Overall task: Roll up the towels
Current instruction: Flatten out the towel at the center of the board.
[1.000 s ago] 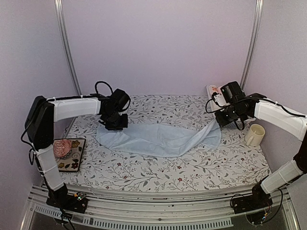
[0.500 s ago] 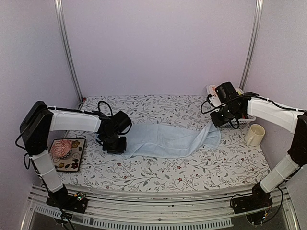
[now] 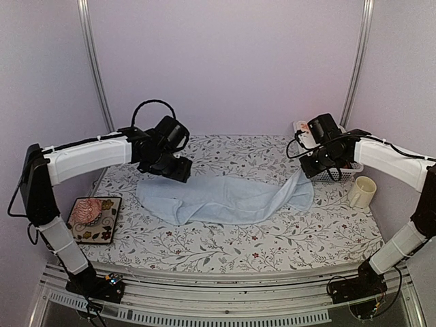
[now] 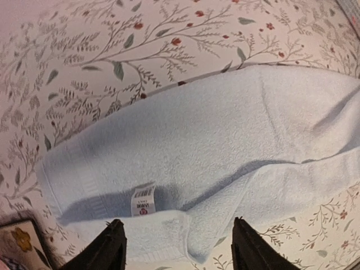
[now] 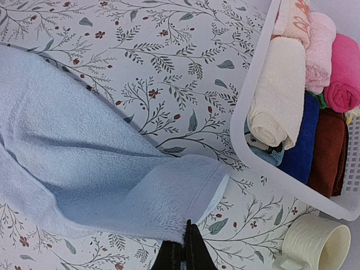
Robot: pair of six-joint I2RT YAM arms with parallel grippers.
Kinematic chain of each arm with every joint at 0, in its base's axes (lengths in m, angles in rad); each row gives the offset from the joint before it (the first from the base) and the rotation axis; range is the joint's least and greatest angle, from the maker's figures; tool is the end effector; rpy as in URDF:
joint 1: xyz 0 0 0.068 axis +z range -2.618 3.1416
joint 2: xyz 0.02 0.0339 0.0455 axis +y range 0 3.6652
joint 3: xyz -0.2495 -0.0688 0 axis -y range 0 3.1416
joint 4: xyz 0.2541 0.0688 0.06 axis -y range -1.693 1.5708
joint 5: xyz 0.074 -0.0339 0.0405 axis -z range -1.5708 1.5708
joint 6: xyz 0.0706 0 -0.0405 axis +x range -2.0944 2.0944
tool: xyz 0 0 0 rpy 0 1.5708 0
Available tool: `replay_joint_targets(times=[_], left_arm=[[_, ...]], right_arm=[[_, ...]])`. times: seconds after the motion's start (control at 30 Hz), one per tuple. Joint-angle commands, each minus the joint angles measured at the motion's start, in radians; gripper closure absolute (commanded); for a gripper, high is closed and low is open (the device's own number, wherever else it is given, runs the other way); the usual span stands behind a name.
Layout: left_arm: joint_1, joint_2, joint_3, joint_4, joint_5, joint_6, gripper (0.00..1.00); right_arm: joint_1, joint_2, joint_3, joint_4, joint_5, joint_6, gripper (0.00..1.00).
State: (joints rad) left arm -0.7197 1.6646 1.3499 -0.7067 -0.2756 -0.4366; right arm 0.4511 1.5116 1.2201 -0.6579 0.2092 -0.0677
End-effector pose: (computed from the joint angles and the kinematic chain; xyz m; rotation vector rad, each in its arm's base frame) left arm 0.2967 -0.2345 0.2193 0.2595 2.5228 -0.0960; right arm 0.3206 0.1390 0.2307 -0.5580 2.4302 -0.1044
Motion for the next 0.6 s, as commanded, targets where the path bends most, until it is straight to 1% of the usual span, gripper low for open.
replay_joint_targets(times=[0.0, 0.07, 0.1, 0.13, 0.17, 0.2, 0.27, 0.3, 0.37, 0.4, 0.43, 0.57], left_arm=[[0.002, 0.165, 0.131, 0.025, 0.093, 0.398, 0.21], [0.011, 0.211, 0.144, 0.045, 0.179, 0.531, 0.08], [0.023, 0.224, 0.140, 0.067, 0.244, 0.571, 0.04], [0.045, 0.231, 0.133, 0.092, 0.298, 0.588, 0.03], [0.077, 0.238, 0.130, 0.117, 0.427, 0.599, 0.03], [0.113, 0.249, 0.142, 0.114, 0.496, 0.601, 0.03], [0.182, 0.273, 0.180, 0.085, 0.757, 0.604, 0.03], [0.217, 0.280, 0.184, 0.078, 0.840, 0.617, 0.03], [0.249, 0.292, 0.189, 0.051, 0.943, 0.671, 0.03], [0.263, 0.292, 0.193, 0.032, 0.972, 0.703, 0.03], [0.277, 0.335, 0.193, 0.022, 0.989, 0.725, 0.04], [0.334, 0.407, 0.212, -0.042, 1.065, 0.801, 0.03]], right_arm=[[-0.003, -0.051, -0.004, 0.010, 0.014, -0.005, 0.98], [-0.003, -0.059, -0.004, 0.014, 0.008, -0.010, 0.97], [-0.003, -0.061, -0.004, 0.015, 0.006, -0.012, 0.97], [-0.003, -0.062, -0.003, 0.014, 0.003, -0.014, 0.97], [-0.003, -0.061, 0.000, 0.013, 0.001, -0.015, 0.98], [-0.003, -0.060, 0.005, 0.008, 0.000, -0.015, 0.98], [-0.003, -0.062, 0.014, -0.003, -0.007, -0.015, 0.97], [-0.002, -0.065, 0.012, -0.005, -0.010, -0.015, 0.97], [-0.003, -0.069, 0.009, -0.010, -0.016, -0.017, 0.98], [-0.003, -0.072, 0.009, -0.013, -0.021, -0.018, 0.97], [-0.003, -0.073, 0.010, -0.017, -0.024, -0.018, 0.98], [-0.003, -0.074, 0.013, -0.022, -0.042, -0.017, 0.97]])
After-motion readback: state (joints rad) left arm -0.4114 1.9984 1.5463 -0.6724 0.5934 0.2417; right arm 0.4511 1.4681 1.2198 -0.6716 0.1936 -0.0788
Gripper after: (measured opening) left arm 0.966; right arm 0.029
